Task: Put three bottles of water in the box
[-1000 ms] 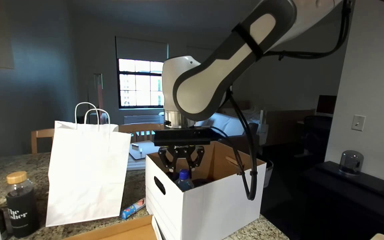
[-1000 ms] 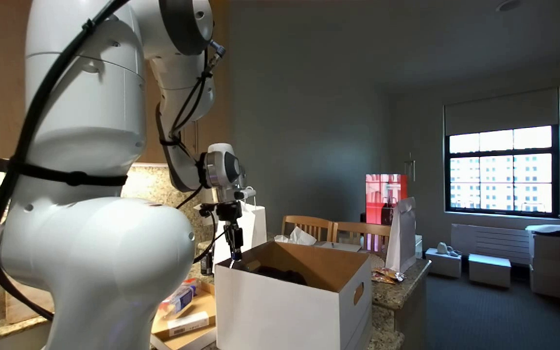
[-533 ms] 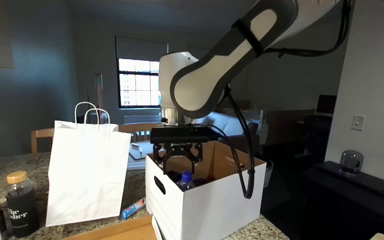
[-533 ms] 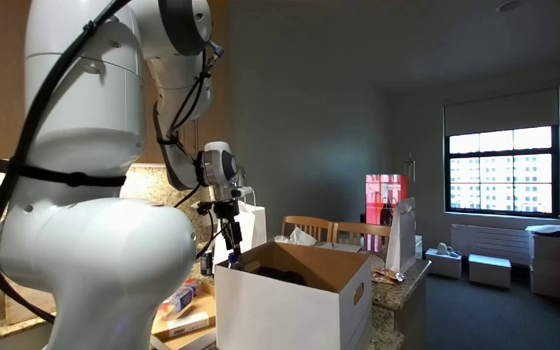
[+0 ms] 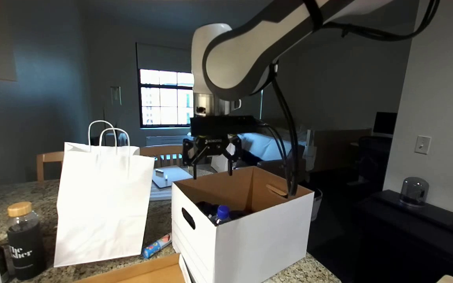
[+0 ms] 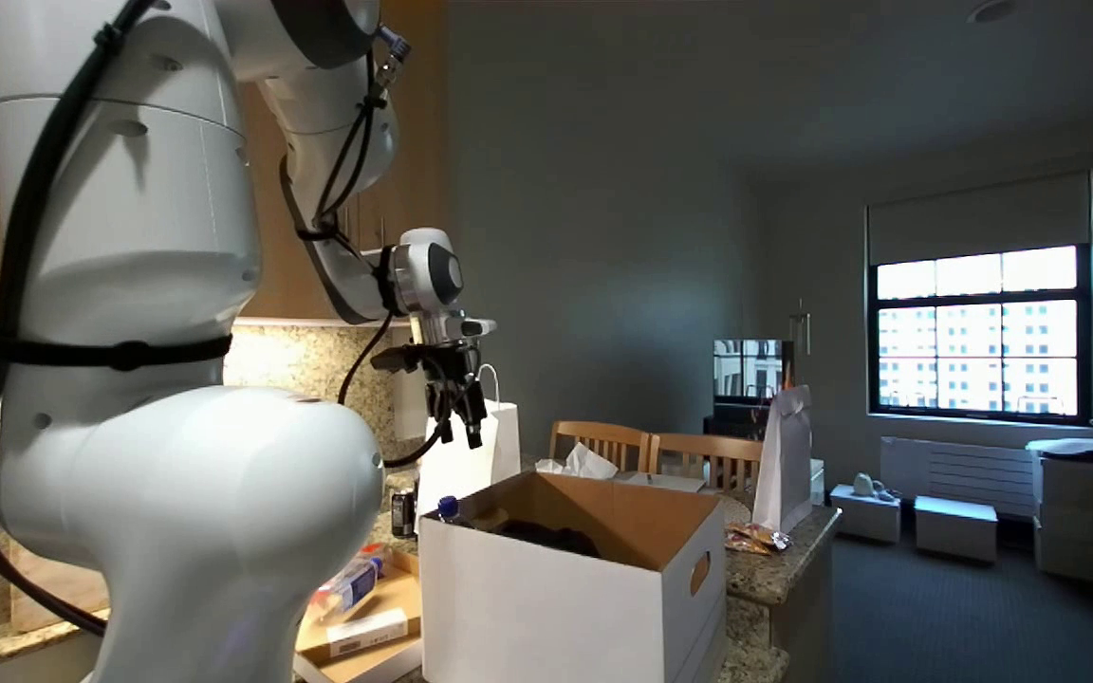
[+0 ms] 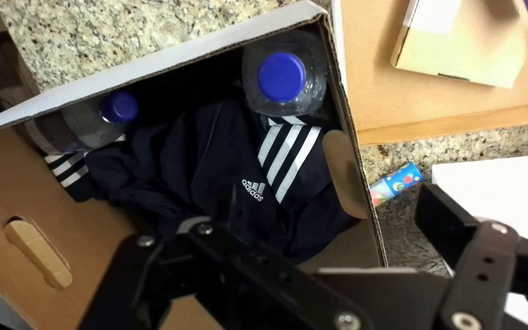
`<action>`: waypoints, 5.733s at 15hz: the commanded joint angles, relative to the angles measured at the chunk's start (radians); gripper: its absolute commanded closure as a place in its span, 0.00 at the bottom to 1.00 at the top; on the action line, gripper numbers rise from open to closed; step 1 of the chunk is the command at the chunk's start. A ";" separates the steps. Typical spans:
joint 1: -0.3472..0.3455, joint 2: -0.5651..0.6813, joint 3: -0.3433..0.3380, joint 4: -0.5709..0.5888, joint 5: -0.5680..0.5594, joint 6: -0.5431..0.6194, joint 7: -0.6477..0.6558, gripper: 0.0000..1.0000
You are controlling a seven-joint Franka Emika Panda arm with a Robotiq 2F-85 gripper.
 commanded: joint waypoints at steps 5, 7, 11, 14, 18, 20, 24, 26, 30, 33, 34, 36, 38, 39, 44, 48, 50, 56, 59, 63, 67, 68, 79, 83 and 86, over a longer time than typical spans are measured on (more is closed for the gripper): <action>0.034 -0.072 0.037 0.027 0.064 -0.150 -0.266 0.00; 0.054 -0.048 0.059 0.052 0.084 -0.173 -0.310 0.00; 0.098 0.020 0.110 0.110 0.103 -0.209 -0.398 0.00; 0.132 0.082 0.140 0.151 0.114 -0.202 -0.447 0.00; 0.176 0.175 0.167 0.212 0.116 -0.195 -0.469 0.00; 0.195 0.217 0.171 0.239 0.108 -0.191 -0.456 0.00; 0.242 0.282 0.163 0.267 0.003 -0.124 -0.390 0.00; 0.261 0.310 0.154 0.283 -0.040 -0.084 -0.370 0.00; 0.296 0.361 0.133 0.303 -0.091 -0.027 -0.342 0.00; 0.329 0.412 0.111 0.334 -0.116 -0.037 -0.317 0.00; 0.341 0.428 0.100 0.344 -0.117 -0.037 -0.304 0.00; 0.364 0.462 0.076 0.362 -0.119 -0.030 -0.281 0.00; 0.384 0.501 0.052 0.385 -0.114 -0.025 -0.276 0.00; 0.391 0.522 0.042 0.399 -0.104 -0.028 -0.284 0.00; 0.431 0.628 0.000 0.478 -0.077 -0.035 -0.311 0.00; 0.458 0.709 -0.026 0.527 -0.055 -0.034 -0.322 0.00; 0.474 0.747 -0.047 0.548 -0.060 -0.025 -0.315 0.00; 0.473 0.845 -0.057 0.618 -0.009 -0.039 -0.378 0.00; 0.468 0.881 -0.048 0.649 0.040 -0.044 -0.433 0.00; 0.464 0.912 -0.053 0.675 0.084 -0.044 -0.477 0.00; 0.456 0.942 -0.052 0.685 0.109 -0.050 -0.508 0.00; 0.455 0.948 -0.052 0.682 0.111 -0.047 -0.516 0.00; 0.457 1.000 -0.059 0.717 0.115 -0.052 -0.521 0.58; 0.461 1.000 -0.066 0.727 0.112 -0.059 -0.510 0.63; 0.468 0.966 -0.078 0.712 0.103 -0.063 -0.488 0.63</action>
